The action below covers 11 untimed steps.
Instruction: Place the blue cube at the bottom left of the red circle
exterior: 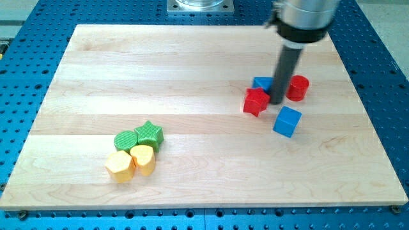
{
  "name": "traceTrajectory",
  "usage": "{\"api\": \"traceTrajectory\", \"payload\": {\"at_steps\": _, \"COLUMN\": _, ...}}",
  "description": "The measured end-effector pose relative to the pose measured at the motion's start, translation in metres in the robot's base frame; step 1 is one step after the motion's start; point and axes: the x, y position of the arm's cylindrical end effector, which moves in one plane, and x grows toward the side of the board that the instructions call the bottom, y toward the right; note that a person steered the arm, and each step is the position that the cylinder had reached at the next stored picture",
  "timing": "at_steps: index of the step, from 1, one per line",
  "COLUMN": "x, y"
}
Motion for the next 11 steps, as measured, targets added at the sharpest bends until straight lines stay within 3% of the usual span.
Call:
{"api": "traceTrajectory", "payload": {"at_steps": 1, "x": -0.001, "y": -0.023}}
{"api": "traceTrajectory", "payload": {"at_steps": 2, "x": -0.001, "y": 0.002}}
{"api": "traceTrajectory", "payload": {"at_steps": 4, "x": 0.058, "y": -0.013}}
{"api": "traceTrajectory", "payload": {"at_steps": 5, "x": 0.109, "y": -0.040}}
{"api": "traceTrajectory", "payload": {"at_steps": 6, "x": 0.114, "y": -0.038}}
{"api": "traceTrajectory", "payload": {"at_steps": 7, "x": 0.115, "y": 0.037}}
{"api": "traceTrajectory", "payload": {"at_steps": 8, "x": 0.097, "y": 0.064}}
{"api": "traceTrajectory", "payload": {"at_steps": 10, "x": 0.074, "y": 0.046}}
{"api": "traceTrajectory", "payload": {"at_steps": 11, "x": 0.050, "y": 0.095}}
